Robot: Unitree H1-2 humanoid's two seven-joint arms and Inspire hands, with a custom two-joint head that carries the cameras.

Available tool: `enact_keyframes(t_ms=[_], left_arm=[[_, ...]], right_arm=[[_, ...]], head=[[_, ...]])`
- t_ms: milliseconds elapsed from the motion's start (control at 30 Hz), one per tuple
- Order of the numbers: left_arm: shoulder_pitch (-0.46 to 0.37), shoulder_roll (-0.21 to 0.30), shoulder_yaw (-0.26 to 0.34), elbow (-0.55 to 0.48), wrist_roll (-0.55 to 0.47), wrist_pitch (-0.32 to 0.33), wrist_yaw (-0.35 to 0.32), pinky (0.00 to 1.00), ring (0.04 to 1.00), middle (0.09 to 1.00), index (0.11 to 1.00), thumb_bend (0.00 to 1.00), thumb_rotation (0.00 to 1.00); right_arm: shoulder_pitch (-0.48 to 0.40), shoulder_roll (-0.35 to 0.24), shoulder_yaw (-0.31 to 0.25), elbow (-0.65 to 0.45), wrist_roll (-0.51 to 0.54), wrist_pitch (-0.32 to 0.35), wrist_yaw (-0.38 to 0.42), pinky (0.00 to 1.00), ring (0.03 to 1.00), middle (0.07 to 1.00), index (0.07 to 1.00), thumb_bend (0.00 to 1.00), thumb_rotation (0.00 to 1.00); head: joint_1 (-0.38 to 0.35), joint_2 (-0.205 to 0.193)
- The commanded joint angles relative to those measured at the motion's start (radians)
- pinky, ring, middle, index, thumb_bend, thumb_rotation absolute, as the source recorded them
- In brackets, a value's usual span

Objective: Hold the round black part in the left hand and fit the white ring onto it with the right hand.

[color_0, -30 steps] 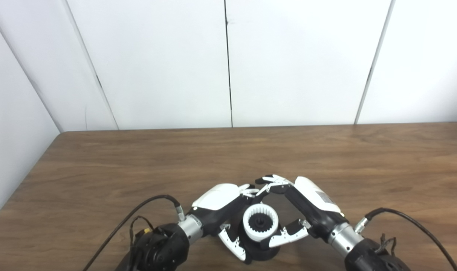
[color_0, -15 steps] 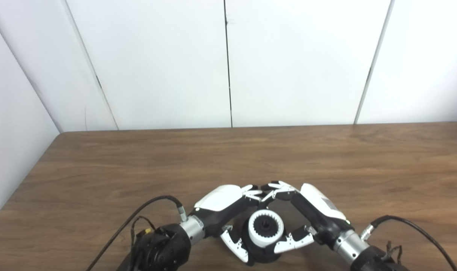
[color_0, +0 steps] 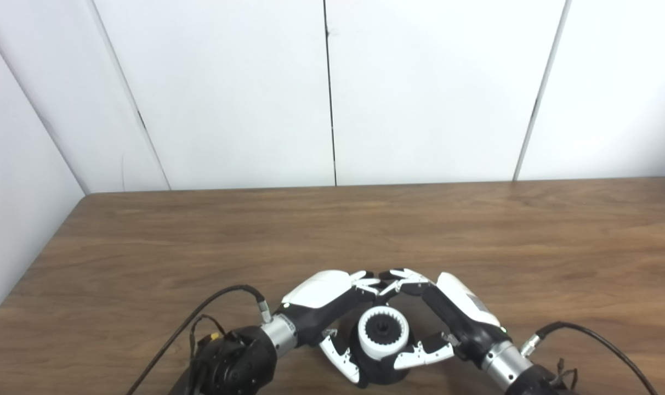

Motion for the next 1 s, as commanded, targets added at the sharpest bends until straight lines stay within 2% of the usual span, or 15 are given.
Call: enact_keyframes(t_ms=[0,167,300,533,633,733,967], left_arm=[[-0.029,0.014,0.016,-0.030,0.002,0.005,0.012,0.83,0.996,0.936,0.658,0.91,0.13],[-0.031,0.011,0.015,-0.027,0.005,0.005,0.013,0.83,0.997,0.936,0.657,0.91,0.12],[-0.032,0.009,0.014,-0.028,0.008,0.011,0.010,0.83,0.998,0.937,0.667,0.92,0.13],[-0.038,0.011,0.013,-0.029,0.008,0.028,-0.005,0.84,1.000,0.944,0.730,0.96,0.15],[-0.040,0.019,0.011,-0.030,0.011,0.028,-0.010,0.84,1.000,0.947,0.773,1.00,0.18],[-0.044,0.029,0.014,-0.041,0.007,0.056,-0.035,0.86,1.000,0.965,0.831,1.00,0.20],[-0.045,0.062,0.027,-0.065,0.002,0.093,-0.069,0.86,1.000,0.974,0.868,1.00,0.22]], right_arm=[[-0.012,-0.008,-0.008,-0.009,-0.006,0.001,0.002,0.87,0.930,0.895,0.757,0.97,0.35],[-0.011,-0.005,-0.019,-0.012,0.009,-0.001,-0.002,0.87,0.938,0.913,0.841,1.00,0.40],[-0.010,-0.004,-0.029,-0.010,0.028,-0.002,-0.004,0.88,0.948,0.925,0.872,1.00,0.42],[-0.016,0.002,-0.055,-0.003,0.072,-0.002,-0.009,0.89,0.962,0.938,0.896,1.00,0.42],[-0.020,0.005,-0.067,-0.001,0.080,0.002,-0.013,0.89,0.965,0.942,0.901,1.00,0.42],[-0.024,0.008,-0.083,-0.005,0.088,0.009,-0.015,0.90,0.963,0.942,0.895,1.00,0.42],[-0.033,0.003,-0.114,0.010,0.100,-0.017,-0.030,0.89,0.943,0.929,0.884,1.00,0.44]], head=[[0.000,0.000],[0.002,0.000],[0.002,0.000],[0.006,0.000],[0.006,-0.001],[0.007,-0.002],[0.006,-0.001]])
